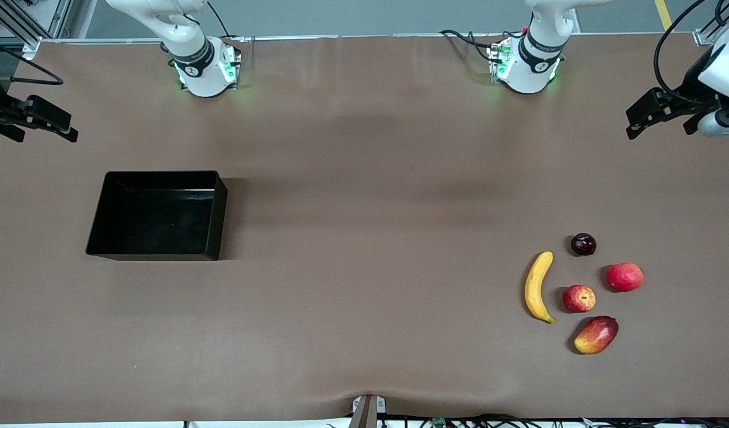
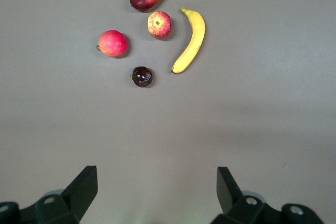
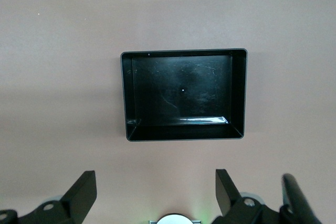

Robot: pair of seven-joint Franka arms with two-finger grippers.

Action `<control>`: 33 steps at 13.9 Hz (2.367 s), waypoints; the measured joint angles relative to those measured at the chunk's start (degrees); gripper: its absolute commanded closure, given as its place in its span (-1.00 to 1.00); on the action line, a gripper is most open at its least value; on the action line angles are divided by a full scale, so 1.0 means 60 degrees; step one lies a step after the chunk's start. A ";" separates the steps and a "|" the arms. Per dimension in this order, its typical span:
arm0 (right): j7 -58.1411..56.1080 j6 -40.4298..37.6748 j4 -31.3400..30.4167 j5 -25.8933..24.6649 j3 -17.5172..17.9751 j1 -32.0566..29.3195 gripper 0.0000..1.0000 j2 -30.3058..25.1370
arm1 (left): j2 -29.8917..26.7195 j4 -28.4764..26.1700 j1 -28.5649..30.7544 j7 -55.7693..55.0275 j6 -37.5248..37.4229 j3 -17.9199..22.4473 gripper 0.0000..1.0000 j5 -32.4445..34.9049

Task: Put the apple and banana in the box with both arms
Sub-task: 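Reach the left gripper toward the red-yellow apple while the right gripper reaches the box, then grasp the apple with the left gripper while the right gripper grips the box rim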

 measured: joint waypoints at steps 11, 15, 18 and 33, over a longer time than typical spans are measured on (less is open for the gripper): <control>0.0011 0.0028 0.0016 0.0002 -0.0033 -0.0396 -1.00 0.0215 | 0.1444 0.0312 0.0088 -0.0006 0.0623 0.0022 -1.00 0.0256; -0.0109 0.0067 0.0016 -0.0001 -0.0038 -0.0549 -1.00 0.0651 | 0.3067 0.0306 0.0107 -0.0935 0.2184 0.0042 -1.00 0.0829; -0.1067 0.0097 -0.0004 -0.0029 -0.0057 -0.1052 -1.00 0.1319 | 0.4328 0.0314 0.0278 -0.1984 0.3495 0.0057 -1.00 0.0881; -0.2843 0.4247 -0.1920 -0.0337 -0.0112 -0.2827 -1.00 0.4490 | 0.8241 0.1345 0.0526 -0.3716 0.6831 0.0230 -1.00 0.1397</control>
